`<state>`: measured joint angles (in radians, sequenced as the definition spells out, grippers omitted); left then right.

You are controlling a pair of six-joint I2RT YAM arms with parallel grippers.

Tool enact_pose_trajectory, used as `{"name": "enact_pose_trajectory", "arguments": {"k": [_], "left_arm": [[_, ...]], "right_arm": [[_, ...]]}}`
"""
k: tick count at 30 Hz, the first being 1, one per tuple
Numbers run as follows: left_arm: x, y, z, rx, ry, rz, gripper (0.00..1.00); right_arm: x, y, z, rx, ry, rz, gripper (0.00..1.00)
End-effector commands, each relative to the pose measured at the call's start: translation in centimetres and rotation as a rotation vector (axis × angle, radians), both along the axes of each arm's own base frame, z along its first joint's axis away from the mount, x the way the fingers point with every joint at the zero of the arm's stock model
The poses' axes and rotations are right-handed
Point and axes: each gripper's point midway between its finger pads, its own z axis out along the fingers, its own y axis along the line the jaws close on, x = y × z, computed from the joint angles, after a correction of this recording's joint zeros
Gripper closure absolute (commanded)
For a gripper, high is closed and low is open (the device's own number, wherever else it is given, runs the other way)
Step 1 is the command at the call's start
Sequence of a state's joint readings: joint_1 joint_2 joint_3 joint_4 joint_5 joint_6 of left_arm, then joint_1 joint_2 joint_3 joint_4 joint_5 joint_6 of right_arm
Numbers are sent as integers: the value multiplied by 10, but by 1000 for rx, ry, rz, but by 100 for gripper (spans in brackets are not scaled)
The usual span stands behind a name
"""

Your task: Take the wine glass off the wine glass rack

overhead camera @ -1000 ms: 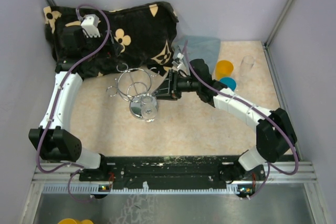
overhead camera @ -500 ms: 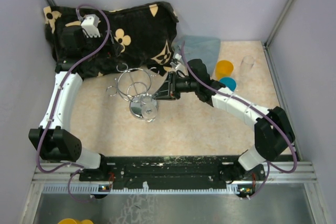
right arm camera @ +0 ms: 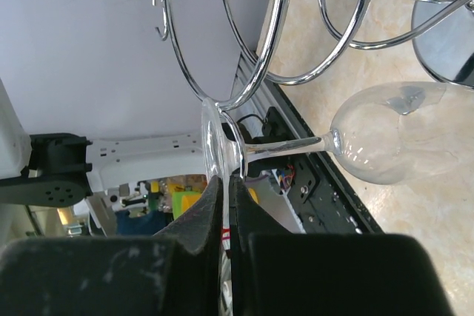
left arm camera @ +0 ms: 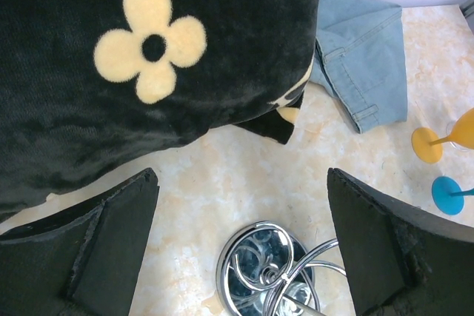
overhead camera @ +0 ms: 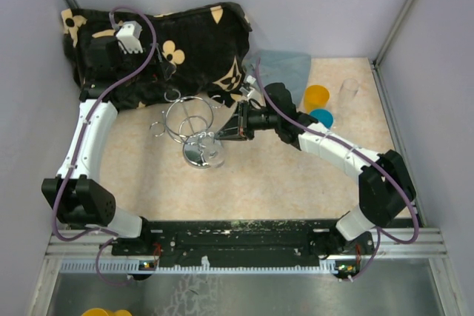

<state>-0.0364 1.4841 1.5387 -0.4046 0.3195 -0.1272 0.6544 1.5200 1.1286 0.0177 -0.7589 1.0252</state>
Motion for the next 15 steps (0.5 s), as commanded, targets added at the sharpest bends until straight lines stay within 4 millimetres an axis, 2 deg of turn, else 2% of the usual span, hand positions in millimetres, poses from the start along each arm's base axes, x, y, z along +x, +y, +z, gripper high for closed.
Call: {"name": "enact_pose_trajectory", "arguments": {"k": [1,8,15], "left_arm": [[1,0,7,-11,-14,-7,0],[1,0,4,-10,-6,-6,0],[2,0,2,-15,-1,-10,1]], "right_arm": [[1,8,36,92,-89,23,100],[10,-9,43,136,-79,-30,100],[9,-14,45,151,-83,-34,100]]}}
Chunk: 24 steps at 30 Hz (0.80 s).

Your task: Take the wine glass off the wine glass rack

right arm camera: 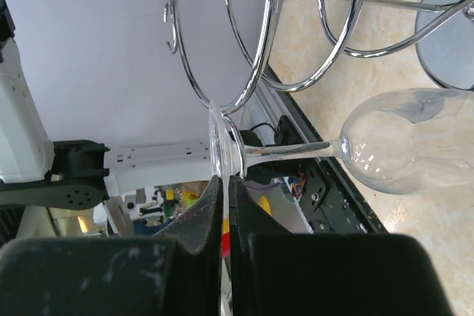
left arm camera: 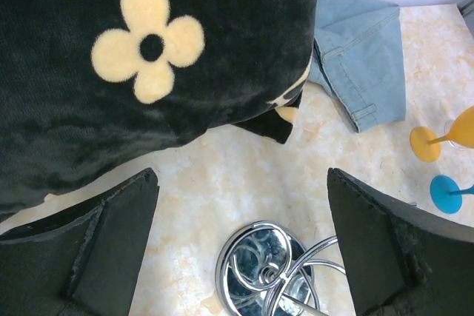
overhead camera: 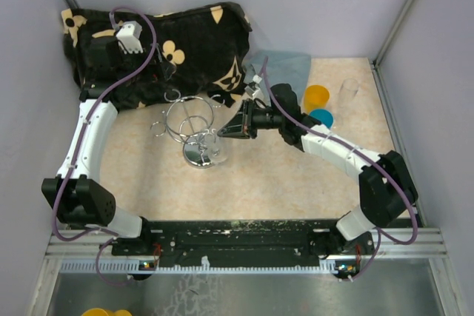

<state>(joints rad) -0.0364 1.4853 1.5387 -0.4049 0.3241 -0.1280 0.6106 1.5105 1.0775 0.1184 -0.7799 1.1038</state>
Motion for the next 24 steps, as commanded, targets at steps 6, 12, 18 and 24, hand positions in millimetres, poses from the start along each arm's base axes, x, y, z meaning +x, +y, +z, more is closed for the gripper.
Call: {"name": "enact_pose_trajectory", "arguments": {"k": [6,12,18,24], "left_arm": [[3,0,1,-11,1,-6,0],[2,1,1,-8,0,-6,0],[1,1,1,-6,1,-5,0],[1,1,0,-6,1,-6,0]], "right_arm": [[-3,-4,44,116,-121,12,100],[-3,-2,42,117,-113,23,100],[-1,0,32,89,-93,32,100],[-4,1,30,93,-92,48,100]]}}
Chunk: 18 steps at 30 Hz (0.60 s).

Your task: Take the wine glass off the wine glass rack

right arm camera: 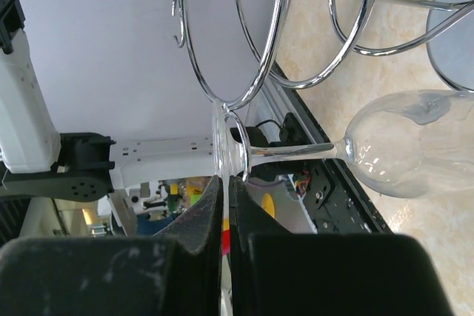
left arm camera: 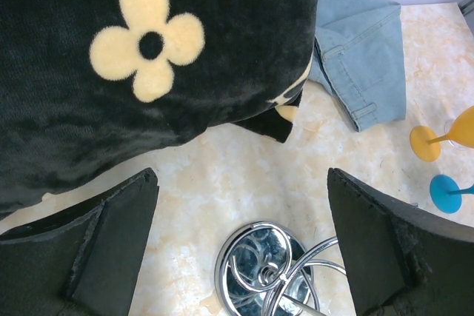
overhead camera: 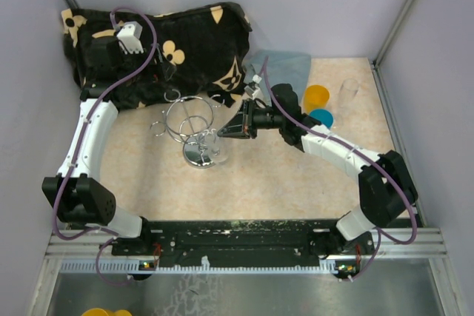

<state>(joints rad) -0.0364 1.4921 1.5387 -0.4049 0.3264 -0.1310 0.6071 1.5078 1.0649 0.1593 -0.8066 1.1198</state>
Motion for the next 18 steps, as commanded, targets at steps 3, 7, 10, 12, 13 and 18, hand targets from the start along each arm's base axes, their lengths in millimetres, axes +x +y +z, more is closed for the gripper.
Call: {"name": "enact_pose_trajectory", "arguments": {"k": [3,7,10,12,13,18], "left_arm": [[0,2,2,-1,-6,-2,0],[-1,2,1,-2,-2,-3,0],[0,2,0,-4,0,-4,0],[-1,1,0,-7,0,-6,0],[0,1,1,-8,-1,-5,0],[-1,-2,2,-13,-3,-19,0]], "right_arm": [[-3,0,30,80,-90,36,100],[-8,-1,32,83,-92,48,100],[-11,-2,31,76,-92,53,100],[-13,-3,29,72,-90,59,100],[-15,-3,29,73,-90,63,100],[-21,-3,31,77,-93,75,100]]}}
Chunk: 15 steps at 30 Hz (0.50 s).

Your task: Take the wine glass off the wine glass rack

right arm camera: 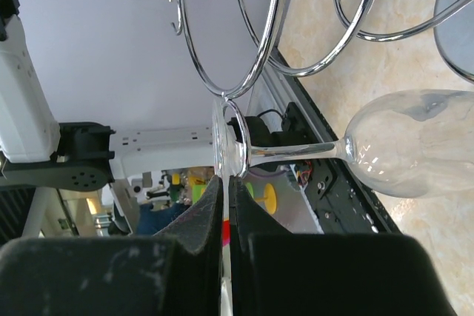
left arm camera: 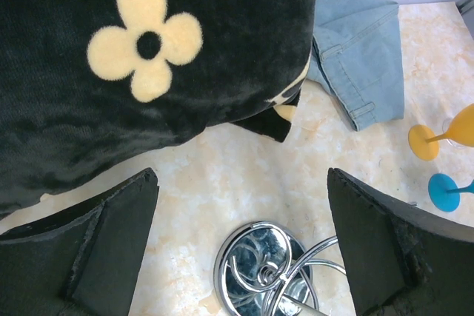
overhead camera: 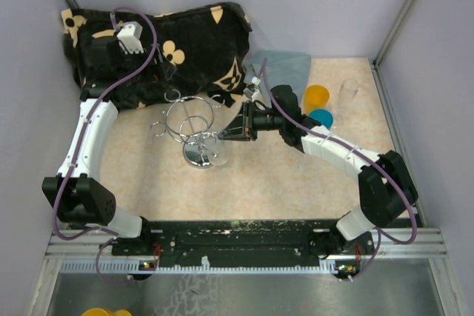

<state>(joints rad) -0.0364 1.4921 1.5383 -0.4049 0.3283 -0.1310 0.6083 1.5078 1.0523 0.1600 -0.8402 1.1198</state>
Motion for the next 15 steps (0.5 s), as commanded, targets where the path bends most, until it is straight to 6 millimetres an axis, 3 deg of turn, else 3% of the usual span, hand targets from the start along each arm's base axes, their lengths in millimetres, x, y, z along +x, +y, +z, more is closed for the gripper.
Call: {"name": "enact_pose_trajectory", "arguments": {"k": [1,15], "left_arm": [[0,-2,2,-14,-3,-21,0],[0,-6,-1,-28,5,-43,0]], "right_arm": [[-14,-3,36,79,-107,42,100],[-27,-11,48,89,-123,48,100]]}}
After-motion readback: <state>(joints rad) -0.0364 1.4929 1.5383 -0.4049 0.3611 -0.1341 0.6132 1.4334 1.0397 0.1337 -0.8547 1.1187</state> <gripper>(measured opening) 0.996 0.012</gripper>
